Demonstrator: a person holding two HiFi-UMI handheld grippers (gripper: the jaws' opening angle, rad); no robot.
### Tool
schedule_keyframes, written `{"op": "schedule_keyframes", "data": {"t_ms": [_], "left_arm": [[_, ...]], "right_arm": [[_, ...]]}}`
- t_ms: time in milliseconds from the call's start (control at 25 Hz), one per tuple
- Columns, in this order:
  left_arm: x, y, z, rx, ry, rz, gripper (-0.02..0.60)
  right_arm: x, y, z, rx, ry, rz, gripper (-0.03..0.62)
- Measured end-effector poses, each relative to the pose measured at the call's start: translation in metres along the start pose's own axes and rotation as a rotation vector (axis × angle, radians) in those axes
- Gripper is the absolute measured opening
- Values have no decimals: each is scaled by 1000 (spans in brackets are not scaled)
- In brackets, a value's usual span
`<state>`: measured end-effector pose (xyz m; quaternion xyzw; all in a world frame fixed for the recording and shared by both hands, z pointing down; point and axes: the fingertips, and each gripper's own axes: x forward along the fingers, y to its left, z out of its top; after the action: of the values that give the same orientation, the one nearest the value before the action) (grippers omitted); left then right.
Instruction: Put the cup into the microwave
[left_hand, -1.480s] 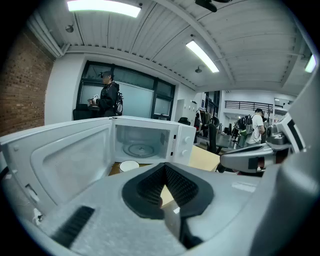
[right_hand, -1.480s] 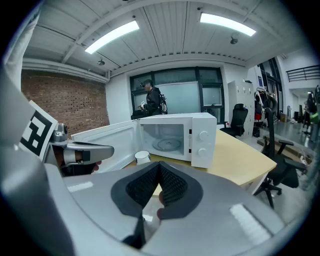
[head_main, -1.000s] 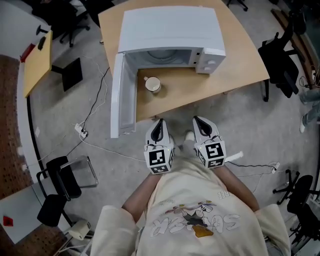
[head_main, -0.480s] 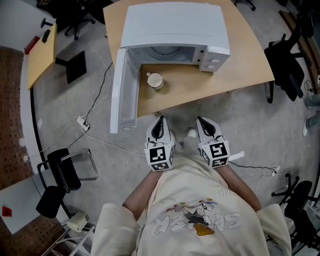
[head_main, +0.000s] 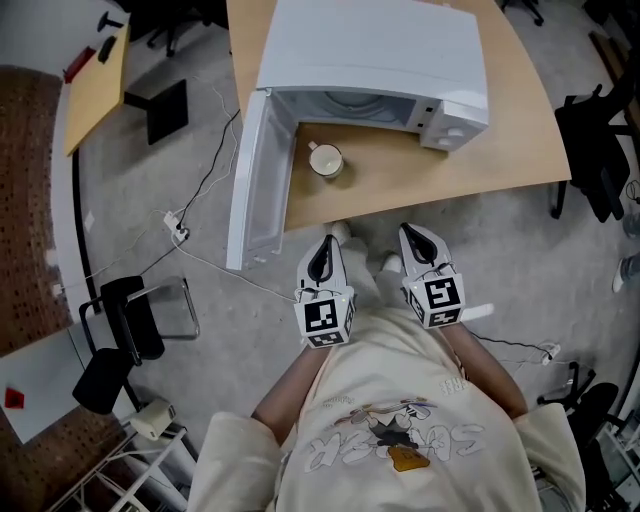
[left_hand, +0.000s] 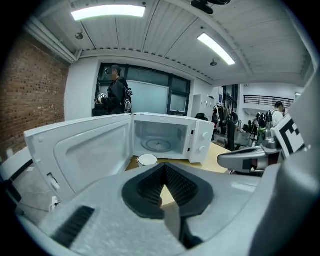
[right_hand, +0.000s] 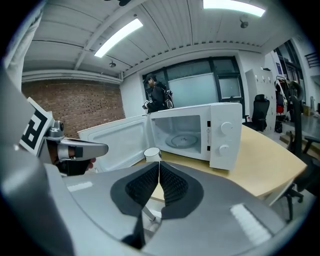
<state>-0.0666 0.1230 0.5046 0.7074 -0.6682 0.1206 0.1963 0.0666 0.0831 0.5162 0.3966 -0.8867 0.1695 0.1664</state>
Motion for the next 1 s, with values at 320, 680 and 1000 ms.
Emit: {"op": "schedule_keyframes", "data": {"t_ms": [320,680,1000], "left_arm": [[59,33,25,19,5,-70,3],[115,44,22,86,16,-108,377],[187,55,-20,68,102,-68,501]], "right_arm": [[65,-4,20,-41,37,11,53],[115,-5,35,-105,75,67,130],[125,-12,37,-147,124,107,148]]}}
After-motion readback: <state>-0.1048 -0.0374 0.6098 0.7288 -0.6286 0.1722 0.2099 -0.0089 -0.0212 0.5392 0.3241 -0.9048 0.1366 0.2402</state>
